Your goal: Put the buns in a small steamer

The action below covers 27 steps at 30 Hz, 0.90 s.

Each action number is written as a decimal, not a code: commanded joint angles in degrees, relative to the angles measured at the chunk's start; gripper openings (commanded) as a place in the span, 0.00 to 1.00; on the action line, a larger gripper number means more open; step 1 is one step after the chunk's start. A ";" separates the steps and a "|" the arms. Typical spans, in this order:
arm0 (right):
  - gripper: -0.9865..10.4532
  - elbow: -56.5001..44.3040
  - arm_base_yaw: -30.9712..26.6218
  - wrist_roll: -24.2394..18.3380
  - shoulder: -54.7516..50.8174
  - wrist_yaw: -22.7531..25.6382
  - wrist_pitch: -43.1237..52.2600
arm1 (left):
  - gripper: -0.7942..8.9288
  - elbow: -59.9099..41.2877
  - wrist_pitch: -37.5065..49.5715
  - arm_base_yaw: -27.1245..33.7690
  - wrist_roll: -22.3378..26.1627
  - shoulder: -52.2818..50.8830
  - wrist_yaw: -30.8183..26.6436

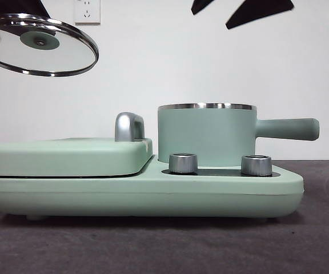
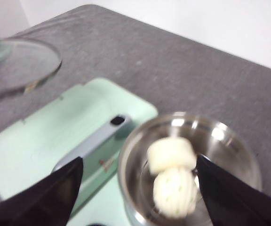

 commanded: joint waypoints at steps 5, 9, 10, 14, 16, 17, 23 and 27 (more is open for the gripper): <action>0.42 -10.80 1.75 -2.47 -7.04 0.31 3.54 | 0.09 1.11 1.64 -0.17 0.35 0.28 0.07; 0.42 -14.67 1.60 -2.40 -12.04 4.22 -0.22 | 0.09 1.11 2.47 -0.79 0.13 0.28 0.09; 0.42 -15.04 1.46 -2.38 -13.25 5.22 -1.99 | 0.09 1.11 2.82 -1.09 0.09 0.28 0.09; 0.42 -15.32 0.87 -2.36 -17.79 9.29 -8.35 | 0.09 1.11 3.96 -2.62 -0.26 0.35 0.09; 0.42 -15.32 0.70 -2.36 -20.22 11.47 -10.21 | 0.09 1.11 4.74 -3.78 -0.28 0.74 0.09; 0.42 -15.32 0.68 -2.38 -21.22 12.85 -10.78 | 0.09 1.11 5.18 -4.28 -0.28 1.03 0.09; 0.42 -15.30 0.68 -2.38 -27.02 21.31 -14.86 | 0.09 1.11 10.78 -8.07 -2.71 4.85 0.07; 0.42 -15.32 0.68 -1.66 -30.01 21.51 -16.81 | 0.09 1.11 16.61 -11.32 -2.89 9.05 0.07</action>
